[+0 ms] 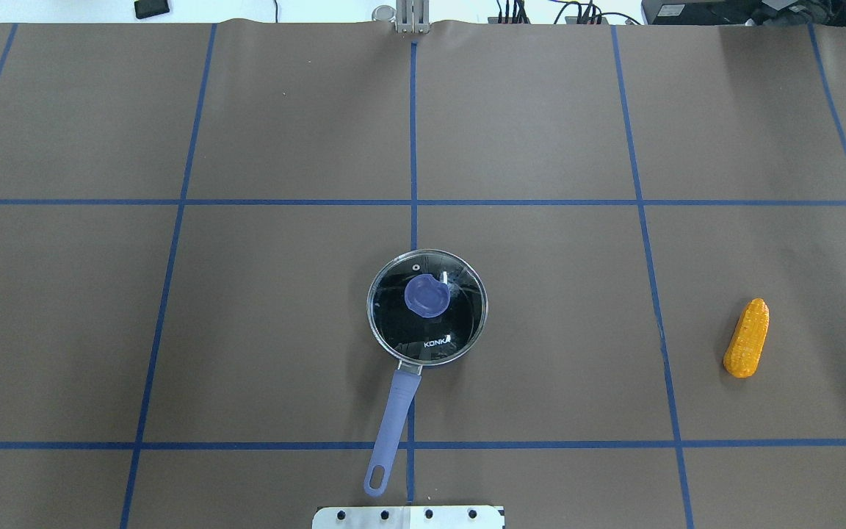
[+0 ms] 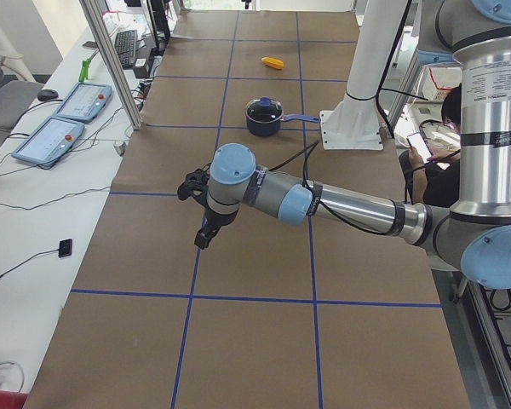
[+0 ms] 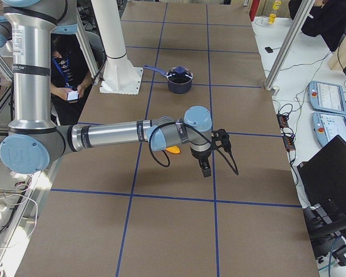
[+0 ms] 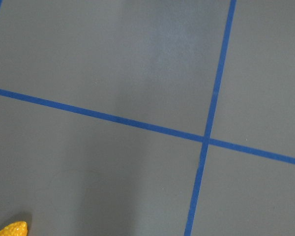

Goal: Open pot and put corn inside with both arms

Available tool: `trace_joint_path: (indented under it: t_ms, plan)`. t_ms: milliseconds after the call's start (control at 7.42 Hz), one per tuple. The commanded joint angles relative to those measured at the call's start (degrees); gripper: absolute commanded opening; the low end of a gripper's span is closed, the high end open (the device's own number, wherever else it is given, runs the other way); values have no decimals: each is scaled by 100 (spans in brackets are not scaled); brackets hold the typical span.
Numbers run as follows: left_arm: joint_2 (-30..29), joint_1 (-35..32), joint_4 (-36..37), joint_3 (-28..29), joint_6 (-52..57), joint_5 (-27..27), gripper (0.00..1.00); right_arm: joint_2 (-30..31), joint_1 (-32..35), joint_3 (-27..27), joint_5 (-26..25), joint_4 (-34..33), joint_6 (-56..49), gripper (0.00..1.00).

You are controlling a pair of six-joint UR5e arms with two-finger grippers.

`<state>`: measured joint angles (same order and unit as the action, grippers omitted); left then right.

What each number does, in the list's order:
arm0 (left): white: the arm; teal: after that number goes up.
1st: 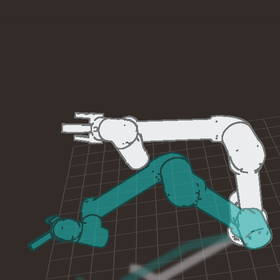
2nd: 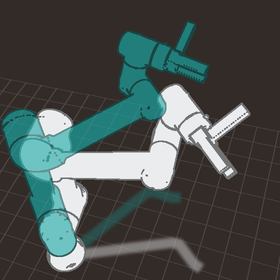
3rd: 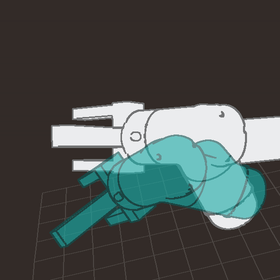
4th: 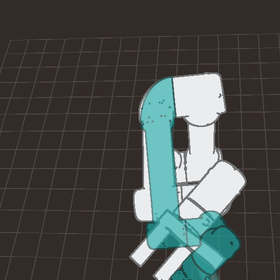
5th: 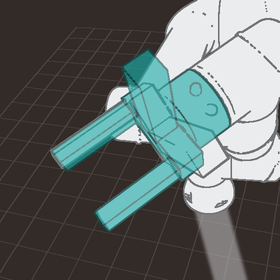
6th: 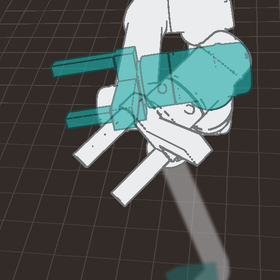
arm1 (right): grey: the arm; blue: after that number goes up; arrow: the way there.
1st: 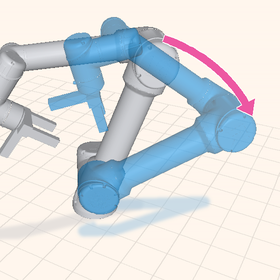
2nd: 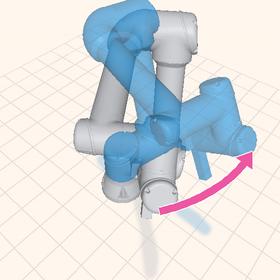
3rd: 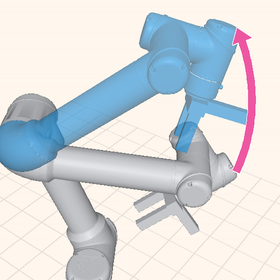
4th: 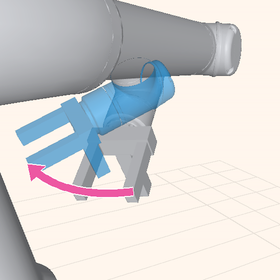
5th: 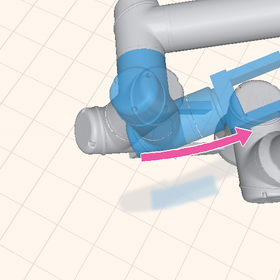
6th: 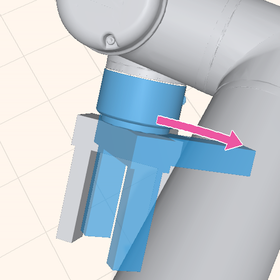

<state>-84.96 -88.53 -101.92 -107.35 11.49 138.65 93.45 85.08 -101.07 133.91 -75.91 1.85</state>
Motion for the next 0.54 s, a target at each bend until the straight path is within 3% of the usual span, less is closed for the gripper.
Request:
trace_joint_path:
  t_ms: [0, 404]
  plan:
    - [-64, 107, -344, -5, -433, 180, 98, -55, -26, 79, 56, 549, 122, 100]
    - [-957, 1833, -477, -137, -3834, 84, 98, -64, -194, 70, 56, 586, 571, 100]
